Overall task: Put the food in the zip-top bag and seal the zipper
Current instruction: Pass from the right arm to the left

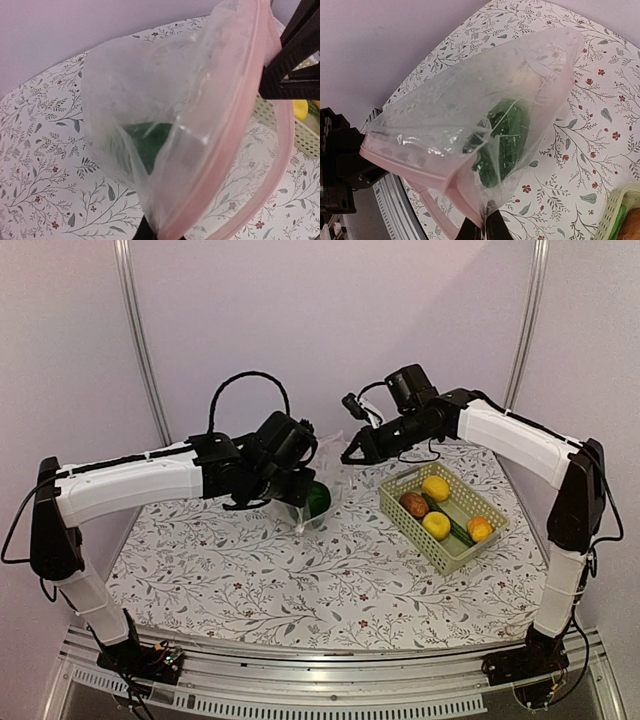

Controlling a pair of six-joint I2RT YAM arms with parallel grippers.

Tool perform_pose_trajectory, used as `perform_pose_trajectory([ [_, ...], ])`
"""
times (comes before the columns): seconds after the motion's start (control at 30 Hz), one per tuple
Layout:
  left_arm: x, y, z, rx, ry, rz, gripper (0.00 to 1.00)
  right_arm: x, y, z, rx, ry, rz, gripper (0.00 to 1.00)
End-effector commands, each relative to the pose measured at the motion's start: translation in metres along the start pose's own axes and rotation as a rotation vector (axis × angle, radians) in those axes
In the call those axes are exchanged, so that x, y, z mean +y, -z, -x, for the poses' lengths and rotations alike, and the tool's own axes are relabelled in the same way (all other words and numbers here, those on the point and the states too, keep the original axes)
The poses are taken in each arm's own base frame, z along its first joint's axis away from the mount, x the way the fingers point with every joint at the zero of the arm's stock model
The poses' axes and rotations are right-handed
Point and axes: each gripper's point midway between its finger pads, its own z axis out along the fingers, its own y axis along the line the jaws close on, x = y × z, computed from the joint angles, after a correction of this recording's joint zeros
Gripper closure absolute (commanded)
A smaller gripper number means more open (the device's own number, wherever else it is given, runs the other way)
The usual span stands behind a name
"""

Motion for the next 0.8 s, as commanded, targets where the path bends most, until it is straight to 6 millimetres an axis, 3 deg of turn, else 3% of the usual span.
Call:
perform_pose_trajectory([
  [0.0,0.005,0.01,0.027,-0.07,-0.021,-0.026,1.0,0.012,0.027,0.003,-0.022,0.076,0.009,0.86],
  [0.17,0.012,0.009,0.039,-0.089,-0.03,-0.037,1.0,0.026,0.077,0.001,-0.078,0.185,0.026,0.62],
  [0.33,0.018,0.005,0.038,-0.098,-0.026,-0.056,1.0,-0.003,0.12,-0.019,-0.096,0.239,-0.101,0.5],
  [0.47,0.018,0.004,0.035,-0.102,-0.034,-0.075,1.0,-0.054,0.138,-0.055,-0.022,0.166,-0.204,0.48],
  [0.63,0.018,0.003,0.032,-0.099,-0.045,-0.083,1.0,-0.127,0.155,-0.109,0.154,0.131,-0.453,0.49],
  [0.77,0.019,0.001,0.028,-0.092,-0.046,-0.086,1.0,-0.17,0.169,-0.148,0.29,0.084,-0.607,0.51],
])
